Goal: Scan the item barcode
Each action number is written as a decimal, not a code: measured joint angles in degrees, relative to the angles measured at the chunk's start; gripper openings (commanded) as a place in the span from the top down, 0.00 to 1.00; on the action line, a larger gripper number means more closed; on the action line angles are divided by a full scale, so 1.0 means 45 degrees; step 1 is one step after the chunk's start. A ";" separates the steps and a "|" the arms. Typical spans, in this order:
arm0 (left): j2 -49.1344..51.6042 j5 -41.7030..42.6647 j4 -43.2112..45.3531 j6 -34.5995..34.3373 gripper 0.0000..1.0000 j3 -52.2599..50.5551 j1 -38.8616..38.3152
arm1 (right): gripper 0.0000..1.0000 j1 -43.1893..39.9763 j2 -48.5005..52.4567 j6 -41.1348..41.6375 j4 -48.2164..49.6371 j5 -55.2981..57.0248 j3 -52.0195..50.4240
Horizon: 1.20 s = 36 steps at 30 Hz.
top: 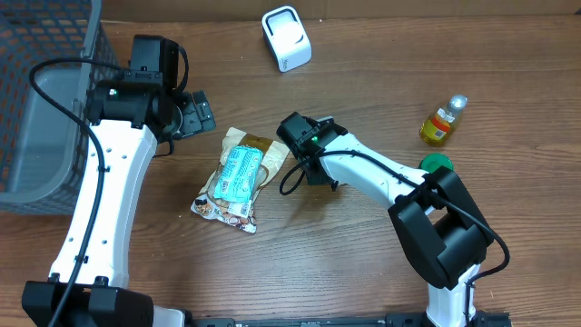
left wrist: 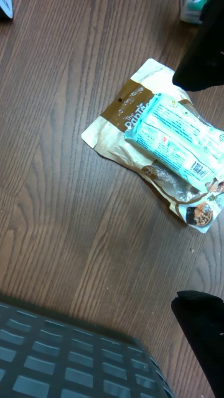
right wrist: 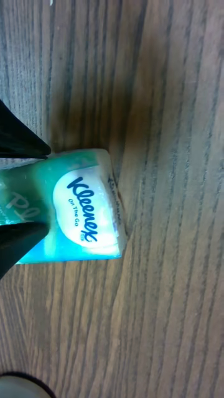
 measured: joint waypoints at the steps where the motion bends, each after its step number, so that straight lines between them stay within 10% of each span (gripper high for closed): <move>1: 0.0000 0.0000 0.0000 0.0000 0.00 0.0000 0.0000 | 0.71 0.0000 0.0000 0.0000 -0.0029 0.0000 0.0000; 27: 0.0000 0.0000 0.0000 0.0000 0.00 0.0000 0.0000 | 0.97 0.0000 -0.0243 -0.0029 0.0879 0.0102 -0.0986; 36: 0.0000 -0.0005 0.0005 0.0000 0.00 0.0000 0.0000 | 0.96 -0.0403 -0.0267 -0.0282 -0.2696 -0.1273 0.2317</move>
